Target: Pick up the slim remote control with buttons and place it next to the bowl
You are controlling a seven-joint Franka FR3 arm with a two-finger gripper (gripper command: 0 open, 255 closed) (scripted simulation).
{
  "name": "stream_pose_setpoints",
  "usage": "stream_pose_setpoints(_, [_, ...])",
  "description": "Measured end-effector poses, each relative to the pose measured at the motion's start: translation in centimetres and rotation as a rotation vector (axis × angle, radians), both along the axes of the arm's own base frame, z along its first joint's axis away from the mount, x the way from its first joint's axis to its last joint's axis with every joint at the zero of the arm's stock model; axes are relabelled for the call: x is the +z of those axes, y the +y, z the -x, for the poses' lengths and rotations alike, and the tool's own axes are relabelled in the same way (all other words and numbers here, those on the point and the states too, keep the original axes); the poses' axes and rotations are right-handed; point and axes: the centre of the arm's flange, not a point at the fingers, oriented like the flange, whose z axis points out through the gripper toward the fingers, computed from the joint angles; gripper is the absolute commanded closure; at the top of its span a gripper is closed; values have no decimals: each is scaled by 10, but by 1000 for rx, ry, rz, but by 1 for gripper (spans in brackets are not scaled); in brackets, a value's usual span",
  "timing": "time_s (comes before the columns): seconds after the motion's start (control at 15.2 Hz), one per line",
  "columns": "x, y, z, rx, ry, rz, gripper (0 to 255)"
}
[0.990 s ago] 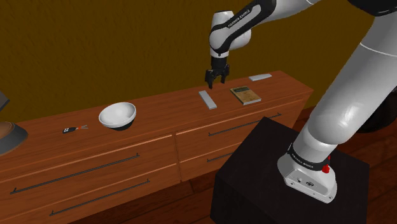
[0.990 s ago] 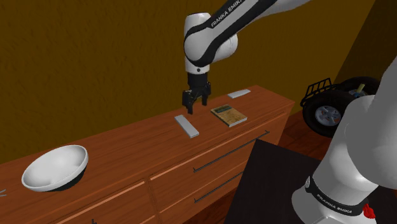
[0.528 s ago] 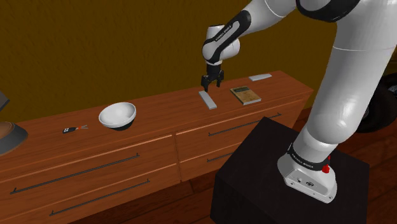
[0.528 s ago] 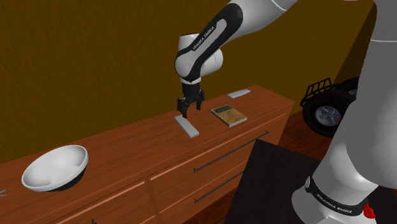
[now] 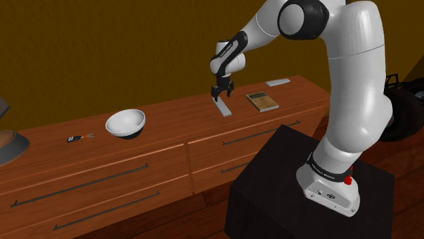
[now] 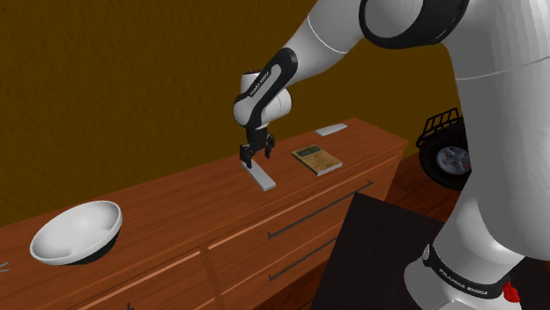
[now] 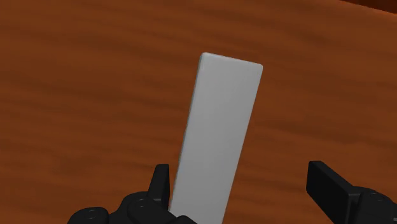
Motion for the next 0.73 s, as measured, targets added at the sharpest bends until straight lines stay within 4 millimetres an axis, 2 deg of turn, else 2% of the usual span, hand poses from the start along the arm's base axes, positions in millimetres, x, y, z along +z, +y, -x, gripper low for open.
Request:
stream_pose_setpoints(0.26, [-36, -19, -24, -25, -3, 9, 0])
stream_pose_setpoints(0.73, [-72, -22, -28, -29, -4, 11, 0])
